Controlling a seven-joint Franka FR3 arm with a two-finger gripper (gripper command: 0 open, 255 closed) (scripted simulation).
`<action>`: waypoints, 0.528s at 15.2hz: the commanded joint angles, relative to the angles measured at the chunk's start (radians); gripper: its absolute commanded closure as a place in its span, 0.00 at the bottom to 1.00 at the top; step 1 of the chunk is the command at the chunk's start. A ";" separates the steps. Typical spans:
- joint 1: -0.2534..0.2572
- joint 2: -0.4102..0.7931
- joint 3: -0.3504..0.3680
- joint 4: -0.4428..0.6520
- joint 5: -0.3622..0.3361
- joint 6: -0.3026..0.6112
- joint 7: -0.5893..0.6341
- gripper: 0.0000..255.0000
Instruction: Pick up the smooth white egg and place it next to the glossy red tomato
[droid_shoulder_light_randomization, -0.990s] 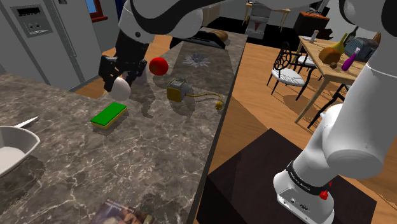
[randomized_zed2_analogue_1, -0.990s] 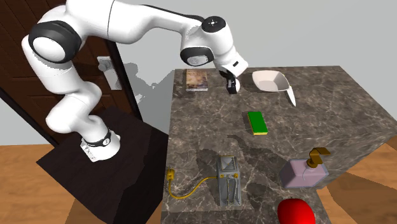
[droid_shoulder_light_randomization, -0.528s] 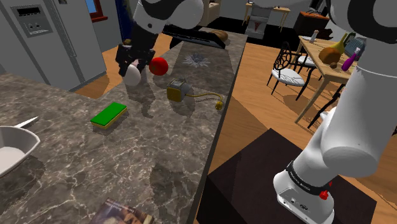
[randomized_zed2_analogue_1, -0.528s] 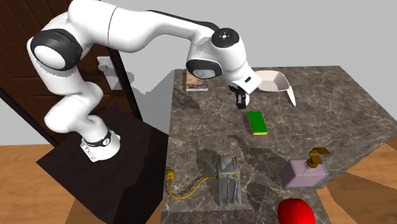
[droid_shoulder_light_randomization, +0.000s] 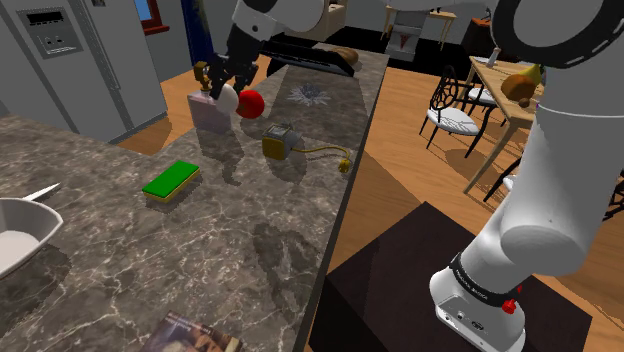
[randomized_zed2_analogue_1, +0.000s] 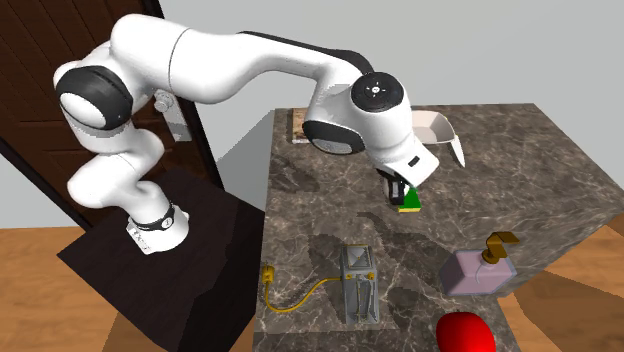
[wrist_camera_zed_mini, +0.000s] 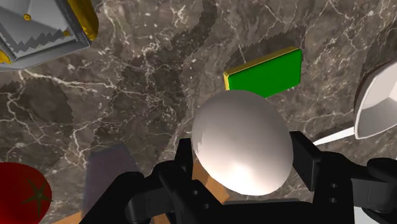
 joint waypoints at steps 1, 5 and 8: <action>-0.021 0.048 -0.011 0.071 -0.001 -0.035 -0.026 1.00; -0.065 0.148 -0.031 0.226 -0.005 -0.113 -0.071 1.00; -0.096 0.242 -0.043 0.375 -0.012 -0.184 -0.096 1.00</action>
